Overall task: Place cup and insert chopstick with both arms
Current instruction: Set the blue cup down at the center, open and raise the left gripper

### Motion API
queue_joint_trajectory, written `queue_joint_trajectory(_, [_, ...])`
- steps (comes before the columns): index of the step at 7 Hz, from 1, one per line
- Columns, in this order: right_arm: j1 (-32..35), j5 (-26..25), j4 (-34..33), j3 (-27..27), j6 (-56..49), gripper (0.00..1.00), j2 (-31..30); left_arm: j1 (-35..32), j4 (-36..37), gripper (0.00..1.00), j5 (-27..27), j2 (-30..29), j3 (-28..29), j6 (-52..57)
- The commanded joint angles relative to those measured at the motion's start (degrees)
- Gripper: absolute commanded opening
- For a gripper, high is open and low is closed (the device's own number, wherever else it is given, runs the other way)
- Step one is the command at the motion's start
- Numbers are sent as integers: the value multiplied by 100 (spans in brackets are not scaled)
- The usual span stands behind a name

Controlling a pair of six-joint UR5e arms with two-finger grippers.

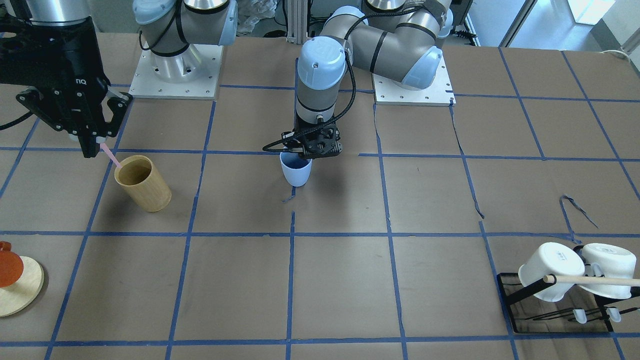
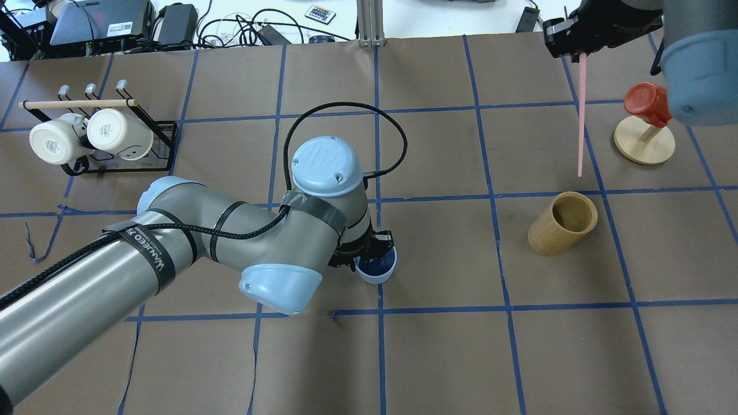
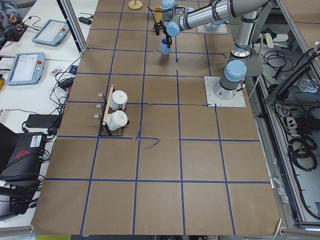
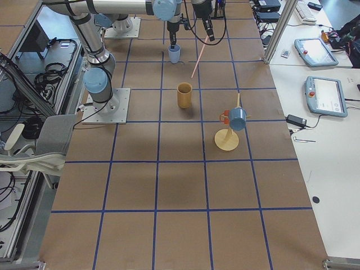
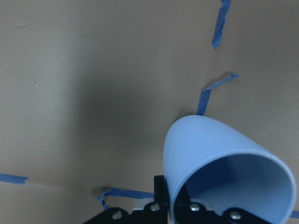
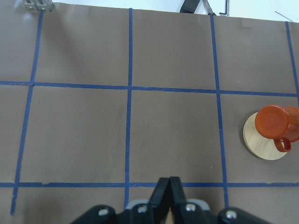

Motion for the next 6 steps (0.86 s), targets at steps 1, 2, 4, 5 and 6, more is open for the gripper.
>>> queue_joint_trajectory(1, [46,155,-3,-16,483,0,-8,221,-95,100,-258,270,363,464])
queue_joint_trajectory(2, [55,173,-29,-16,634,0,-17,631,-836,100,-224,533,679,1382])
queue_joint_trajectory(4, [291,138,-73,-7,1168,0,1,1676,-2121,100,-41,877,1618,3070])
queue_joint_trajectory(5, [554,120,-108,-7,1502,0,18,2012,-2326,100,405,887,1962,3722])
queue_joint_trajectory(6, [852,51,-135,-7,1914,0,27,2233,-2320,100,409,869,2200,3929])
